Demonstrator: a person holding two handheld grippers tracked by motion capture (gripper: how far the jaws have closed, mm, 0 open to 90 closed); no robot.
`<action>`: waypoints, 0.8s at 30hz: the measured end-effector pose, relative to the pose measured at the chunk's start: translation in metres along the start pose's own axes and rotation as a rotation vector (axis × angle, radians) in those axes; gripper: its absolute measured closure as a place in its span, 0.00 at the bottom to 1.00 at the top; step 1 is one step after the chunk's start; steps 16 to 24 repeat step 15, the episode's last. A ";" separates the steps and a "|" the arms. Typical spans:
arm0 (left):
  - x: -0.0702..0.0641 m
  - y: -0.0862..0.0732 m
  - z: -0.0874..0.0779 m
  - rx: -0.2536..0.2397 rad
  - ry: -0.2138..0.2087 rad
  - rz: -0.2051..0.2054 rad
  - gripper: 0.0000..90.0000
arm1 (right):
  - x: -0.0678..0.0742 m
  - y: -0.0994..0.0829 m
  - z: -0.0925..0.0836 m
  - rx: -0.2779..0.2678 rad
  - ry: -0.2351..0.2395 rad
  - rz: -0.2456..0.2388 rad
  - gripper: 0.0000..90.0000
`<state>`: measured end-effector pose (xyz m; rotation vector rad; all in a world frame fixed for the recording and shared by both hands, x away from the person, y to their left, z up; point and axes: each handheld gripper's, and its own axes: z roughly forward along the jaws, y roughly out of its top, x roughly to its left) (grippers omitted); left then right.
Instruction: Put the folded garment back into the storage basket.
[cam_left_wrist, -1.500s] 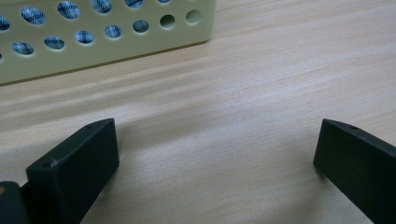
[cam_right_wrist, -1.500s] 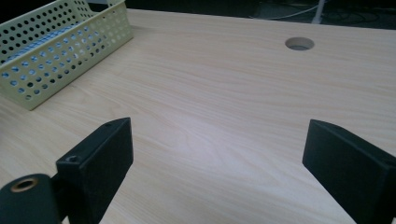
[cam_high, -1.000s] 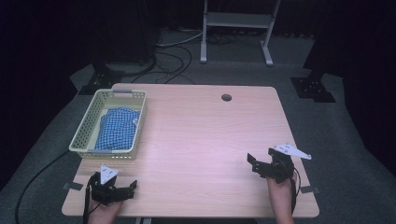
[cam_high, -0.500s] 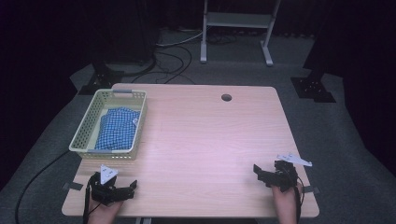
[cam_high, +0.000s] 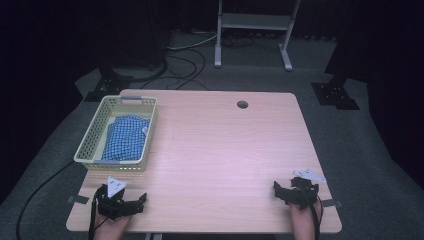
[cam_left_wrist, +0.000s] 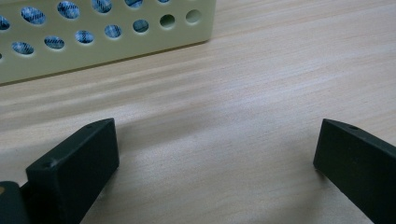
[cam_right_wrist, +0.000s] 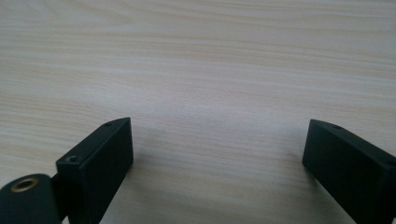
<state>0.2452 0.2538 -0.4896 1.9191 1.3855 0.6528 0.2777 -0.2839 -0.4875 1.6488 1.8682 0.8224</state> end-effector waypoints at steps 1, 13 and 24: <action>0.000 0.000 0.000 -0.001 0.000 0.000 0.00 | 0.000 0.001 0.001 0.006 0.003 -0.001 0.04; 0.000 0.000 0.000 0.000 0.000 0.000 0.00 | 0.000 0.001 0.002 0.015 -0.010 0.011 0.03; 0.000 0.000 0.000 0.000 0.002 -0.002 0.00 | 0.000 0.001 0.002 0.015 -0.010 0.012 0.03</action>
